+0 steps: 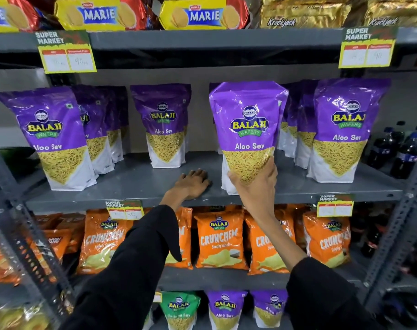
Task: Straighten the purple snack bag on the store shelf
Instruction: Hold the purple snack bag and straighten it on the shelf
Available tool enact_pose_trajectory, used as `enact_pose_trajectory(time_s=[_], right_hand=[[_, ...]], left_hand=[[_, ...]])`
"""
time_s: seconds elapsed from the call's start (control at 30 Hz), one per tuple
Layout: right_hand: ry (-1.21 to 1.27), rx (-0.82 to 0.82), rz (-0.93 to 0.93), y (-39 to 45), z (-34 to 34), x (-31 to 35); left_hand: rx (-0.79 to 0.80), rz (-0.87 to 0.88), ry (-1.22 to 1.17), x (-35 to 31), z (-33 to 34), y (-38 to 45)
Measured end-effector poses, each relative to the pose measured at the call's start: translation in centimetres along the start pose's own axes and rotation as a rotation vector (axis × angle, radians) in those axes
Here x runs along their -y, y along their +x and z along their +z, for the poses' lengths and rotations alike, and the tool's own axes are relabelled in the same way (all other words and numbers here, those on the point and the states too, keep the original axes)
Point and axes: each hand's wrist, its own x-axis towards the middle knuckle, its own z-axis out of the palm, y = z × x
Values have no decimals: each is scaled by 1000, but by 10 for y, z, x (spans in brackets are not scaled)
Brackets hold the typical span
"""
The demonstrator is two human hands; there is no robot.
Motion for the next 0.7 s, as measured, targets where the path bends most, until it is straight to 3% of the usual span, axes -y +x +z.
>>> enact_pose_trajectory(time_s=[0.37,0.7], right_hand=[[-43,-70,30,11,22,-2],[-77,-30,34,32,37,-8]], left_hand=[[-4,2,-1,-6,-1,-13],[11,-12,18,-9,-4,-16]])
